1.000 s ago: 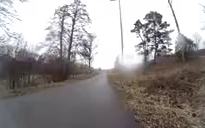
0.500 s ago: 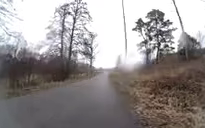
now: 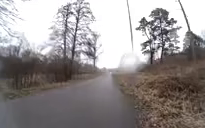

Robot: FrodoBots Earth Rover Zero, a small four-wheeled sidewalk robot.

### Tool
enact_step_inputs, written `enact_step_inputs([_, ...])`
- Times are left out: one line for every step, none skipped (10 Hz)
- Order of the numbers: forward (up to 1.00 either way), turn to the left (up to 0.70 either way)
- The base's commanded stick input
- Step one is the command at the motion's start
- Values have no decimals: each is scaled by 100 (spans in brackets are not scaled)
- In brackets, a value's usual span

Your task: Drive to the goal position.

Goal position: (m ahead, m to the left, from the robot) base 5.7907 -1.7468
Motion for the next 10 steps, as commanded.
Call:
enact_step_inputs([67,0])
enact_step_inputs([67,0])
enact_step_inputs([67,0])
enact_step_inputs([67,0])
enact_step_inputs([67,0])
enact_step_inputs([67,0])
enact_step_inputs([67,0])
enact_step_inputs([67,0])
enact_step_inputs([67,0])
enact_step_inputs([67,0])
